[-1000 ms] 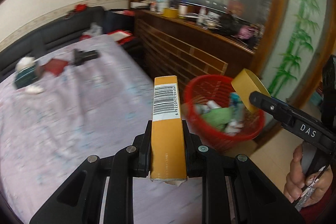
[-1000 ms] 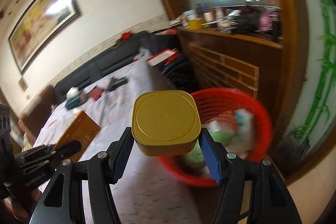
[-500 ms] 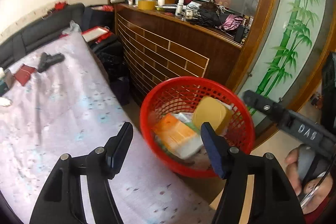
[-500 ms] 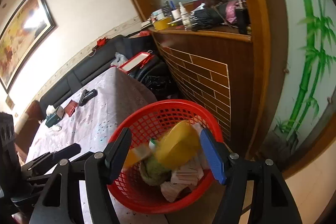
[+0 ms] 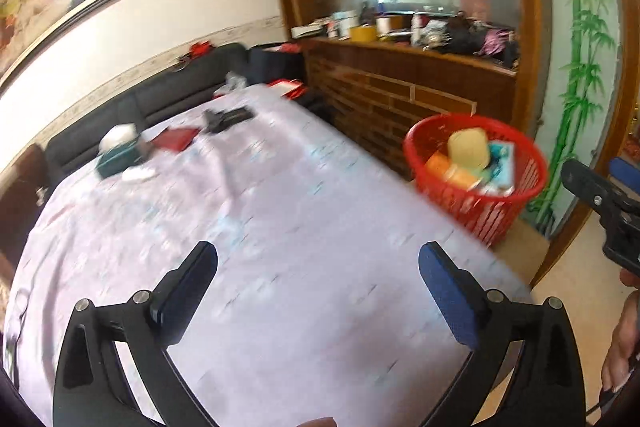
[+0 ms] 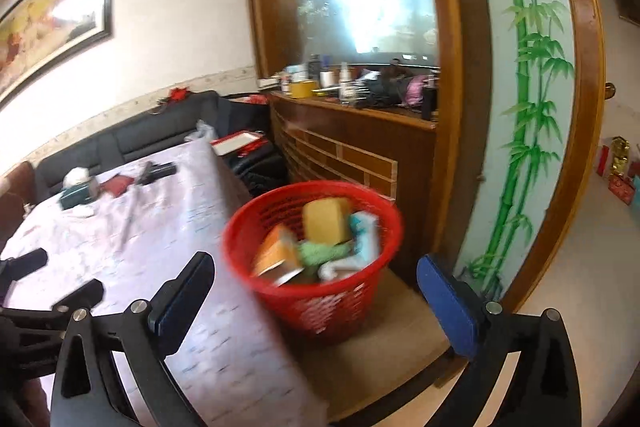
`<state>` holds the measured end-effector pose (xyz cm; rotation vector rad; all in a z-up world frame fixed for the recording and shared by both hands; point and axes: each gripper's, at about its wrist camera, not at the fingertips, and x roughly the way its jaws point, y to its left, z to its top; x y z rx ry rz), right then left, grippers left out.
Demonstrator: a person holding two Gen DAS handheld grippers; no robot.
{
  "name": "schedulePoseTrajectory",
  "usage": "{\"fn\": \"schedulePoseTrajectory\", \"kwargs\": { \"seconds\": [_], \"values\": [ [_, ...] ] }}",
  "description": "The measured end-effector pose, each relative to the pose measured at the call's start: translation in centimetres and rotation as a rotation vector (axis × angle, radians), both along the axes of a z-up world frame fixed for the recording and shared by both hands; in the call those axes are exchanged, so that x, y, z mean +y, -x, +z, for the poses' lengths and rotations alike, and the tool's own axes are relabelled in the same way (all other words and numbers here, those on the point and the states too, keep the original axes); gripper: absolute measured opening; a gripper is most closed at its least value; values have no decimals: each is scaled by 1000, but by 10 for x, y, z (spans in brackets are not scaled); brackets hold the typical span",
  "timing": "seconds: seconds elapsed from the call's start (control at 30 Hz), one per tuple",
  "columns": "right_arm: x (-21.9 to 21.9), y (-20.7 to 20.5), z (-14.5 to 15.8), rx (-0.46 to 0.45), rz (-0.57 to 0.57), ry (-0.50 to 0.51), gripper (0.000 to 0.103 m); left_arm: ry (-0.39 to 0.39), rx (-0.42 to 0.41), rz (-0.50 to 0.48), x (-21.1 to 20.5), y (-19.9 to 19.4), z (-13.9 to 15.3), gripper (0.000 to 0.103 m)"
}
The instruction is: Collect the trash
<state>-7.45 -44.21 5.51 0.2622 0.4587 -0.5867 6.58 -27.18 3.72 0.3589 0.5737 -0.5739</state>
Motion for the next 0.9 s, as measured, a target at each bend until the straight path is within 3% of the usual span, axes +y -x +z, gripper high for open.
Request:
{"fn": "schedulePoseTrajectory", "kwargs": {
  "seconds": [0.17, 0.37, 0.9],
  "values": [
    [41, -4, -10, 29, 40, 30, 103, -18, -1, 52, 39, 7, -14, 100],
    [70, -8, -6, 31, 49, 50, 103, -11, 59, 90, 73, 9, -23, 100],
    [104, -10, -1, 73, 84, 102, 103, 28, 25, 101, 98, 28, -17, 100]
  ]
}}
